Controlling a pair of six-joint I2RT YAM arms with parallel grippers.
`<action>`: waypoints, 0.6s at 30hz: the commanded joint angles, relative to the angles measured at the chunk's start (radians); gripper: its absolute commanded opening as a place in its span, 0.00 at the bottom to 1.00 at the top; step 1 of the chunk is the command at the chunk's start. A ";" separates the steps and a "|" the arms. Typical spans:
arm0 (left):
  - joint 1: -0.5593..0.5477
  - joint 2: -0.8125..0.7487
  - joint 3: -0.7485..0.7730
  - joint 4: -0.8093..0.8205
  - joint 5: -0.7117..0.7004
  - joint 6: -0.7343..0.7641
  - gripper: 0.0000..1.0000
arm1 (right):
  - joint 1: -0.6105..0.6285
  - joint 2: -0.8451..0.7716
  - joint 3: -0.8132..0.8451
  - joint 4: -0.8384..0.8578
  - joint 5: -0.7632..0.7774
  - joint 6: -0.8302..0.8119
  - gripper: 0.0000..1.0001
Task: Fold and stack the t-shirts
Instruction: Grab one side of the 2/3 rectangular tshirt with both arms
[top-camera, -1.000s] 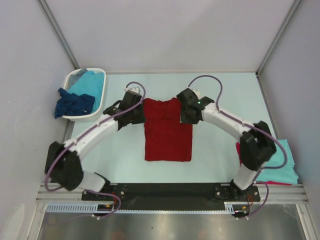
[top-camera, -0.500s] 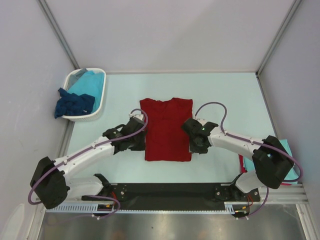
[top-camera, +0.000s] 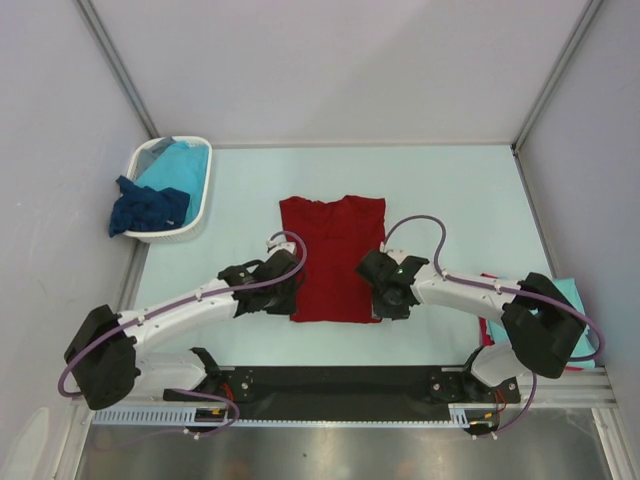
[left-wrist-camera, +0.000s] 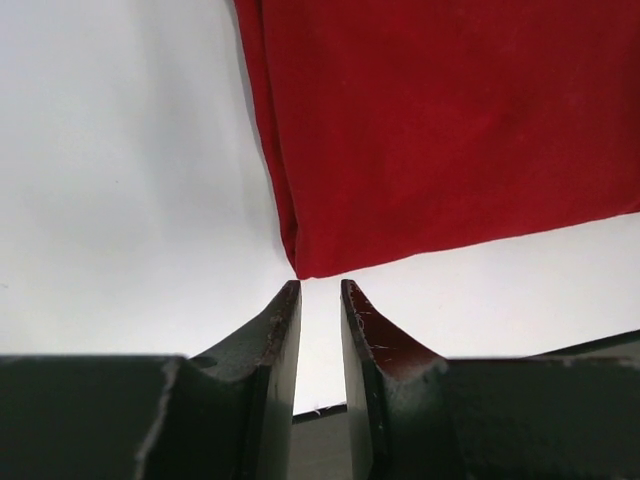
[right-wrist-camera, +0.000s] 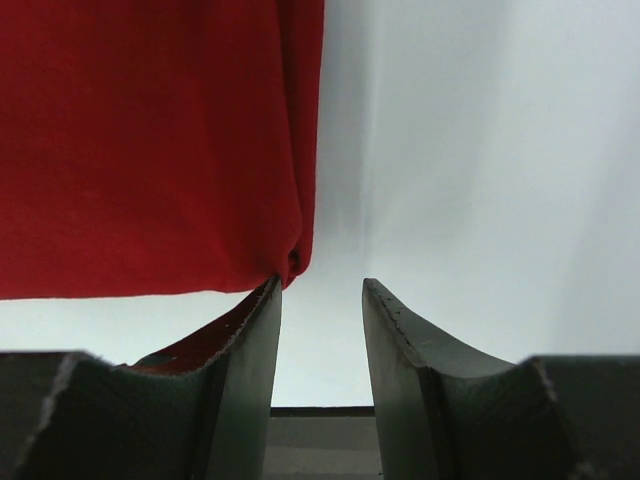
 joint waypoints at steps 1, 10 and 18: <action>-0.013 0.018 -0.010 0.033 -0.042 -0.026 0.28 | 0.016 0.017 -0.013 0.045 -0.008 0.021 0.44; -0.013 0.097 -0.028 0.087 -0.014 -0.025 0.30 | 0.019 0.095 0.012 0.095 -0.031 -0.003 0.44; -0.013 0.152 -0.022 0.116 0.015 -0.026 0.30 | 0.021 0.127 0.038 0.105 -0.025 -0.016 0.44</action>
